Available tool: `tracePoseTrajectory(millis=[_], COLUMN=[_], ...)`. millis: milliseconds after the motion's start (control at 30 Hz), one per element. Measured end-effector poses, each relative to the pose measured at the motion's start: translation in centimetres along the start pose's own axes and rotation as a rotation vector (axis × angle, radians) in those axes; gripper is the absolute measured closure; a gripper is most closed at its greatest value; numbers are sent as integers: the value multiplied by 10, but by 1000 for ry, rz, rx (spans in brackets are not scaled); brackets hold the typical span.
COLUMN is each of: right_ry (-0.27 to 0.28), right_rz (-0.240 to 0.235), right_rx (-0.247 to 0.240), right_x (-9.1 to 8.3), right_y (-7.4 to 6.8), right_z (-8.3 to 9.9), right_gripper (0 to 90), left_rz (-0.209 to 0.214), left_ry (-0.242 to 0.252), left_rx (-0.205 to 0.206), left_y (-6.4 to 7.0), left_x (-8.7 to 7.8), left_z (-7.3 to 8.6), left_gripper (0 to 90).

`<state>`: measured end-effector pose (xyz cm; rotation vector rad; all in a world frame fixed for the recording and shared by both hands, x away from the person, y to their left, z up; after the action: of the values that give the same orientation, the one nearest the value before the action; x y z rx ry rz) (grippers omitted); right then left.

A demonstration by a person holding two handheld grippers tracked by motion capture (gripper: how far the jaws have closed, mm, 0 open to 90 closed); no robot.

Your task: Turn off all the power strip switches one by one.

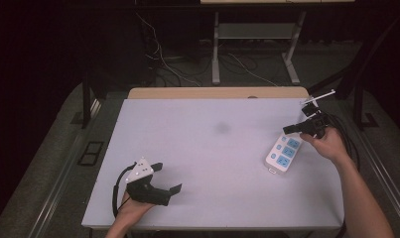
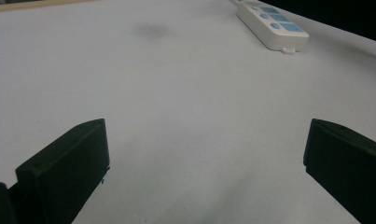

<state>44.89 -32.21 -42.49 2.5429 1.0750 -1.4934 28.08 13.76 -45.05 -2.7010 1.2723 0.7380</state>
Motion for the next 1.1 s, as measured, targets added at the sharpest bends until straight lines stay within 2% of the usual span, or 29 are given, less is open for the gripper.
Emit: tracePoseTrajectory(millis=[667, 1100], right_ry=[-23, -45], right_rz=[6, 11], right_rx=[14, 13], right_x=[15, 18], right_y=[11, 12], right_z=[3, 10], right_gripper=[900, 900], left_rz=[2, 0], left_ry=[1, 1], left_rx=[-1, -1], left_y=[-1, 0], left_x=[0, 0], left_z=[0, 0], left_gripper=[0, 0])
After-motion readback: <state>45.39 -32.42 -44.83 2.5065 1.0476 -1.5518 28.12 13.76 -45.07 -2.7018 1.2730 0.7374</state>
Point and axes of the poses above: each handheld gripper's, and its own axes: x roughly forward along the jaws, z roughly out of its underside, y roughly to its right, the point moved 5 cm from there along x, roughly forward along the jaws
